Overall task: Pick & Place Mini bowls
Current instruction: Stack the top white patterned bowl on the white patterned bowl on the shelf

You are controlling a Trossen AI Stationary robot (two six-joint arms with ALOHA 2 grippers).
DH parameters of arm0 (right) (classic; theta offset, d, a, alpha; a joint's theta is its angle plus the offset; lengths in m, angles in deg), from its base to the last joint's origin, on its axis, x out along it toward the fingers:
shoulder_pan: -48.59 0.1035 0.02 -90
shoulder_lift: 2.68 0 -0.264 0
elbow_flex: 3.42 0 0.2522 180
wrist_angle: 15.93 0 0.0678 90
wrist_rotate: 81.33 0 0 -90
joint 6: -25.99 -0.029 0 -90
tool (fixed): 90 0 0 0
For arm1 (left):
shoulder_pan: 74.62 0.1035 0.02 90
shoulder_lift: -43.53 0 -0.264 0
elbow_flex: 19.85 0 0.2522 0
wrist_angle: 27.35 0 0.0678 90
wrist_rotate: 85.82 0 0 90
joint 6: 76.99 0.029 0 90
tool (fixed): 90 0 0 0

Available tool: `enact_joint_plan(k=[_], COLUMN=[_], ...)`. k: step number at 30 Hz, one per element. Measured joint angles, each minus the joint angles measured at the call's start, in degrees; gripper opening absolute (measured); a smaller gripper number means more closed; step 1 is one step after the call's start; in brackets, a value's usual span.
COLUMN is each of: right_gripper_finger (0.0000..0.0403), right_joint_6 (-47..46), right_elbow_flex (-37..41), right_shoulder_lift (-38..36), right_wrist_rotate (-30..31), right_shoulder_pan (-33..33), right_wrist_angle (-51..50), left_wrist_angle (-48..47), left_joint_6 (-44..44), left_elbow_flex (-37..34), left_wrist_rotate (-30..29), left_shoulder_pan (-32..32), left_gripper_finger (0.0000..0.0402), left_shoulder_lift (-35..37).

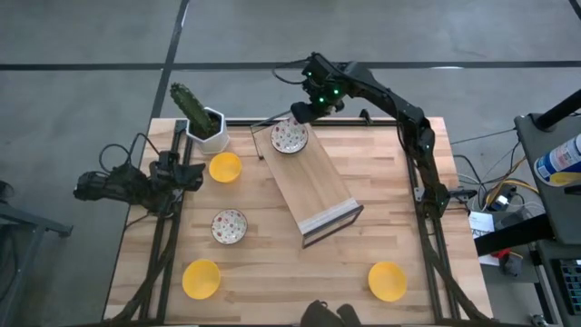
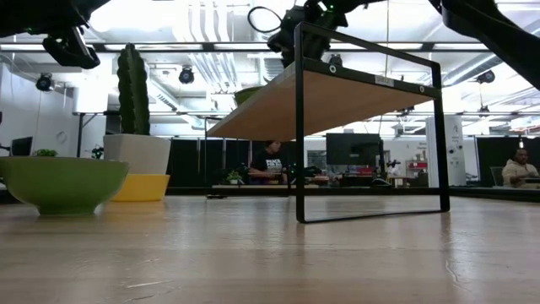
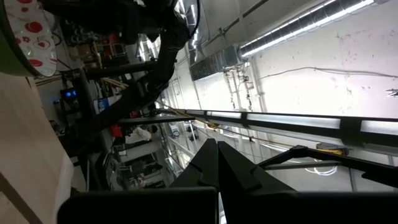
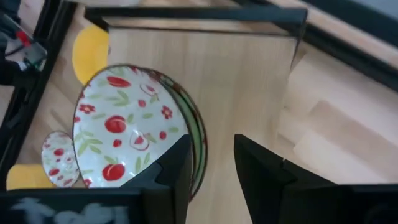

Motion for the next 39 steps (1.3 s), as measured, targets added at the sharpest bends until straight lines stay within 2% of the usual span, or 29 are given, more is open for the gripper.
enact_joint_plan(k=[7,15,39], right_gripper_finger=[0.0102,0.0015,0.0008], right_joint_6=[1.6,3.45,3.66], right_elbow_flex=[-0.08,0.13,2.66], right_shoulder_lift=[-1.11,-0.27,-0.22], right_wrist_rotate=[1.31,0.21,0.49], right_shoulder_pan=[0.41,1.44,1.62], right_wrist_angle=[1.57,1.29,1.48], left_wrist_angle=[-0.5,-0.52,-0.57], left_joint_6=[0.02,0.02,0.3], left_elbow_flex=[0.0,0.0,0.0], left_wrist_rotate=[-0.02,-0.07,-0.11], left_shoulder_pan=[0.02,0.0,0.01], left_gripper_finger=[0.0,0.0,0.0], left_shoulder_lift=[-0.02,-0.02,0.0])
